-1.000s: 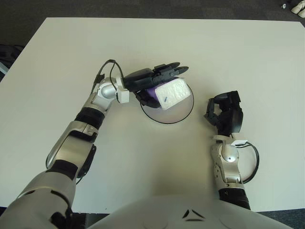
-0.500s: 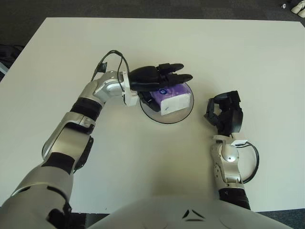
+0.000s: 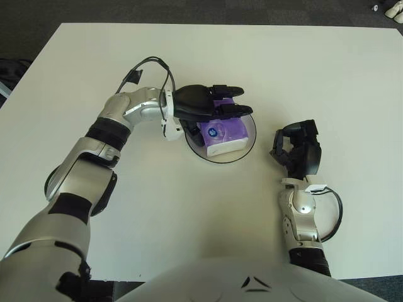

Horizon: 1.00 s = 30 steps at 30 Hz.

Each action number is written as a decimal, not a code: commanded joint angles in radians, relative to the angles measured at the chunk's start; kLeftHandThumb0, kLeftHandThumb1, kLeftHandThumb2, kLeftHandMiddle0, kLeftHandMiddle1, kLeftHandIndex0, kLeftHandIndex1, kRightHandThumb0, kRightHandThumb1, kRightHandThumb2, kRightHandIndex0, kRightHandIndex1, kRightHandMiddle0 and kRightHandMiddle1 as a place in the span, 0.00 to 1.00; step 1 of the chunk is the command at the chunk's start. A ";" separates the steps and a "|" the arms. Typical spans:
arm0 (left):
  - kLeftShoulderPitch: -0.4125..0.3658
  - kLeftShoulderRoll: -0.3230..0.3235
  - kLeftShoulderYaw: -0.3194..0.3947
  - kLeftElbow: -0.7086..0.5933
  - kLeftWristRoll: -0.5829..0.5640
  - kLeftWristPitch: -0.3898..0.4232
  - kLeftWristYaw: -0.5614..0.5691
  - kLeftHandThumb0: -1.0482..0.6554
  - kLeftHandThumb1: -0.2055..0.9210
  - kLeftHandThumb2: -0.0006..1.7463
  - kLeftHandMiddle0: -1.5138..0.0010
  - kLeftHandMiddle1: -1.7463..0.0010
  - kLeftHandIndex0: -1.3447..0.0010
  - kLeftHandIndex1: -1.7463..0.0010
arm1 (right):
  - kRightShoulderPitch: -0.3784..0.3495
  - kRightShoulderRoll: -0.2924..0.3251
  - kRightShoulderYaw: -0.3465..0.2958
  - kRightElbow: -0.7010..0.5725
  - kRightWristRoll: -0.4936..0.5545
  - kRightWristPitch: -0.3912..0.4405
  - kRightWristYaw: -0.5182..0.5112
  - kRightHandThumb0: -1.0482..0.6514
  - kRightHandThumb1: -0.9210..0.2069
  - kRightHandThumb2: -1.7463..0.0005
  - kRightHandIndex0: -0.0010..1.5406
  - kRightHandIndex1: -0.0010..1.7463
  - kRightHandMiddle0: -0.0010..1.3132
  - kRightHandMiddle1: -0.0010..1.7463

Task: Put the tissue paper into the plate.

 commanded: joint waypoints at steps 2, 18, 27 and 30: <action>-0.035 0.004 -0.037 0.003 0.030 0.021 0.013 0.00 1.00 0.19 1.00 1.00 1.00 1.00 | 0.047 0.040 -0.004 0.080 0.012 0.021 -0.005 0.37 0.33 0.41 0.42 0.93 0.33 1.00; -0.070 0.023 -0.087 0.002 -0.039 0.061 -0.091 0.00 1.00 0.30 1.00 1.00 1.00 1.00 | 0.045 0.042 -0.003 0.084 0.007 0.011 -0.009 0.37 0.33 0.41 0.42 0.93 0.33 1.00; -0.093 0.035 -0.075 0.064 -0.209 0.052 -0.203 0.00 1.00 0.29 1.00 1.00 1.00 1.00 | 0.045 0.041 -0.006 0.088 0.025 0.007 0.002 0.37 0.32 0.41 0.42 0.93 0.33 1.00; -0.101 0.043 -0.060 0.103 -0.308 0.050 -0.256 0.00 1.00 0.27 1.00 1.00 1.00 1.00 | 0.045 0.041 -0.007 0.090 0.028 0.006 0.006 0.37 0.32 0.41 0.42 0.93 0.33 1.00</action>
